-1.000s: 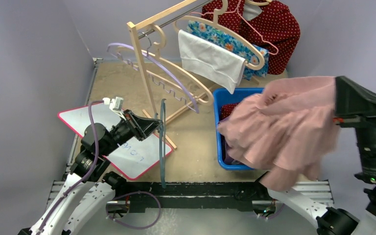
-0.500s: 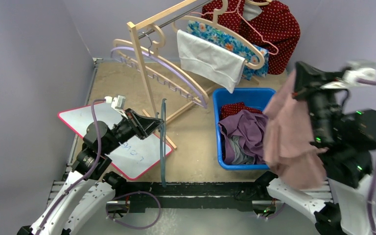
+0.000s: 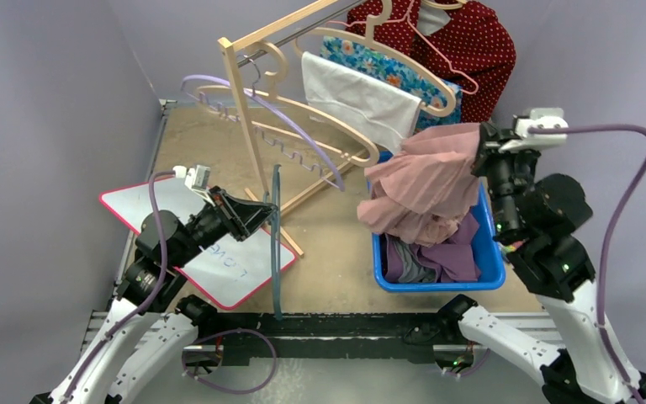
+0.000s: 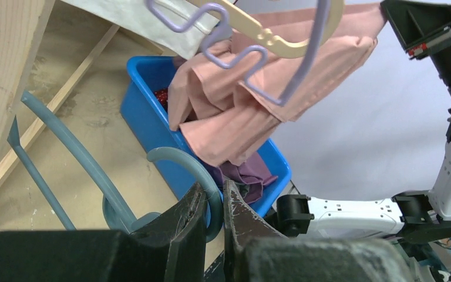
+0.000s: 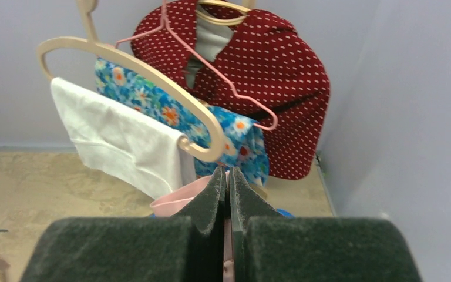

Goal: Remove the skirt from the hanger
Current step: Place the skirt in the bin.

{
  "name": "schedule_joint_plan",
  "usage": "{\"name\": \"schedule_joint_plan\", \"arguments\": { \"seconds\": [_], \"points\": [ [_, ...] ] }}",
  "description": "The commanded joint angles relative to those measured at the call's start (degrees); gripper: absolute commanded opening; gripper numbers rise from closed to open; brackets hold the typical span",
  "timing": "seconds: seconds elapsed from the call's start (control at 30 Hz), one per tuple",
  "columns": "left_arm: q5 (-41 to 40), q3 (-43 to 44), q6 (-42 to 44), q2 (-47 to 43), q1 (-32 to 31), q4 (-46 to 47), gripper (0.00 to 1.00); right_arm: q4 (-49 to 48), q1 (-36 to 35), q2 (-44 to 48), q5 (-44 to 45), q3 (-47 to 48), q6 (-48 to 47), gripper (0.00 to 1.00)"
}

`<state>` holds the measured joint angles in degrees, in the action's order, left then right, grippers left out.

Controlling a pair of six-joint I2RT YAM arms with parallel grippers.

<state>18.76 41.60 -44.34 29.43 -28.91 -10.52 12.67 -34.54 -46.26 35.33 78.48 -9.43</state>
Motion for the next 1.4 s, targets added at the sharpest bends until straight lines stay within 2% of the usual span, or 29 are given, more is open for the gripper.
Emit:
{"name": "schedule_joint_plan", "arguments": {
  "seconds": [0.0, 0.13, 0.3, 0.47, 0.7, 0.93, 1.07, 1.17, 1.27, 1.37],
  "points": [
    [-0.28, 3.57, 1.2, 0.13, 0.41, 1.72, 0.0, 1.41, 0.0, 5.22, 5.32, -0.34, 2.62, 0.0],
    [-0.31, 4.24, 1.45, 0.49, 0.32, 1.2, 0.0, 8.2, 0.0, 9.64, 7.97, -0.34, 4.81, 0.0],
    [-0.65, 4.01, 1.19, 1.04, 0.41, 1.86, 0.0, 8.47, 0.0, 13.36, 6.04, -7.32, 9.44, 0.0],
    [-0.45, 4.54, 0.09, 1.03, 0.4, 2.09, 0.0, 6.92, 0.0, 7.34, 2.22, -13.32, 16.74, 0.0],
    [-1.65, 6.54, 1.5, -0.53, 0.42, -2.77, 0.0, -0.87, 0.17, 1.27, -1.23, -22.11, 25.28, 0.0],
    [-1.46, 7.32, 2.29, -0.08, 0.37, -2.99, 0.0, -3.69, 1.27, -3.09, -1.51, -19.46, 24.17, 0.0],
    [-1.43, 6.58, 2.26, -0.05, 0.4, -2.51, 0.0, -7.82, 2.2, -2.52, -5.59, -21.03, 24.54, 0.0],
    [-1.67, 5.53, 1.75, -0.97, 0.36, -2.19, 0.0, -7.56, 3.4, -3.3, -7.68, -26.16, 29.51, 0.0],
    [-2.14, 5.5, 1.9, -1.56, 0.43, -2.95, 0.0, -7.82, 5.17, -3.49, -12.49, -33.79, 40.32, 0.0],
    [-2.36, 5.95, 2.61, -1.46, 0.35, -3.87, 0.0, -14.59, 7.14, -3.01, -19.68, -43.45, 49.54, 0.0]
  ]
}}
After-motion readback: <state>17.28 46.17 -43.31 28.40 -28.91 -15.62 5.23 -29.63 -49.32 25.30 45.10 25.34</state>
